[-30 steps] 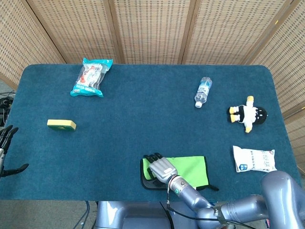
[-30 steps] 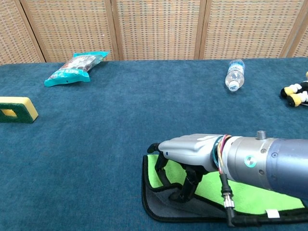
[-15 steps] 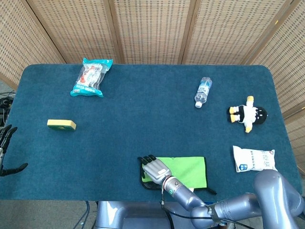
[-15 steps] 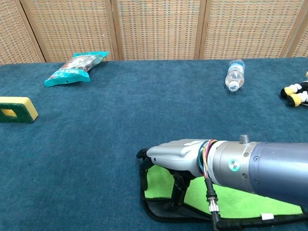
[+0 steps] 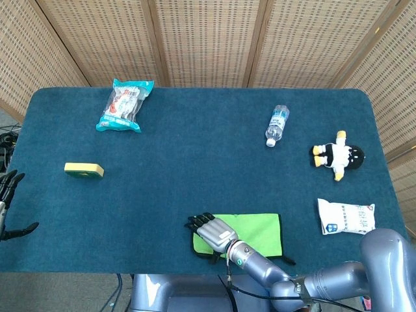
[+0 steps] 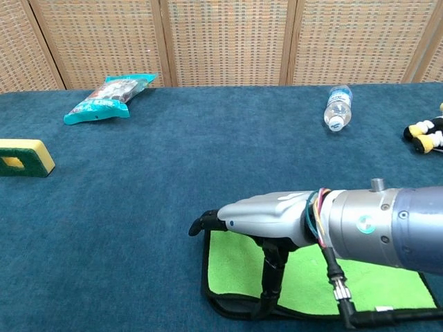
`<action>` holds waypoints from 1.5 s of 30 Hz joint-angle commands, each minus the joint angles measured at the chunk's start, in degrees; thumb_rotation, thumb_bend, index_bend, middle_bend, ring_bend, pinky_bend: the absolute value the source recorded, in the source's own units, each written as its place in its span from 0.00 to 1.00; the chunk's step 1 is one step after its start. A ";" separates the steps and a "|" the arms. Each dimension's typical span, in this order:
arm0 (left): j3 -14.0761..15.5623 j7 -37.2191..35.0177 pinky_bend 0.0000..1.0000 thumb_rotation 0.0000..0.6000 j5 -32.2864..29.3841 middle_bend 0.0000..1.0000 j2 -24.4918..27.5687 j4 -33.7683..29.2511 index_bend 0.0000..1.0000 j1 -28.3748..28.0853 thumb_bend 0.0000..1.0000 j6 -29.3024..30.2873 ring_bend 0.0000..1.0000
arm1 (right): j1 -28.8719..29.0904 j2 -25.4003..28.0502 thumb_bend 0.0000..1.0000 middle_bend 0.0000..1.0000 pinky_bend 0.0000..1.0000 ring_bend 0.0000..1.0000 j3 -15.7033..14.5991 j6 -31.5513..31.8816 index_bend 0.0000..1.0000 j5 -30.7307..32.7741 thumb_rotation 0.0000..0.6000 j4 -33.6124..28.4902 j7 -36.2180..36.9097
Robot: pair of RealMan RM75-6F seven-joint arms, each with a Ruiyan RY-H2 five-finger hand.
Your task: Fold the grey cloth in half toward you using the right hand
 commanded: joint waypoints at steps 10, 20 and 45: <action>0.25 1.31 0.00 1.00 0.54 0.00 -0.40 -0.38 0.00 0.17 0.14 0.51 0.00 | -6.04 -0.60 0.08 0.00 0.00 0.00 -3.30 5.65 0.00 -18.29 1.00 4.16 4.23; 0.08 1.19 0.00 1.00 0.15 0.00 -0.42 -0.27 0.00 0.07 0.14 0.31 0.00 | -6.96 -4.84 0.04 0.00 0.00 0.00 -3.45 5.99 0.00 -21.42 1.00 9.07 2.55; 0.09 0.53 0.00 1.00 0.33 0.00 -0.17 -0.20 0.00 0.20 0.14 0.52 0.00 | -9.77 1.48 0.00 0.00 0.00 0.00 -4.63 6.09 0.00 -29.97 1.00 6.59 4.76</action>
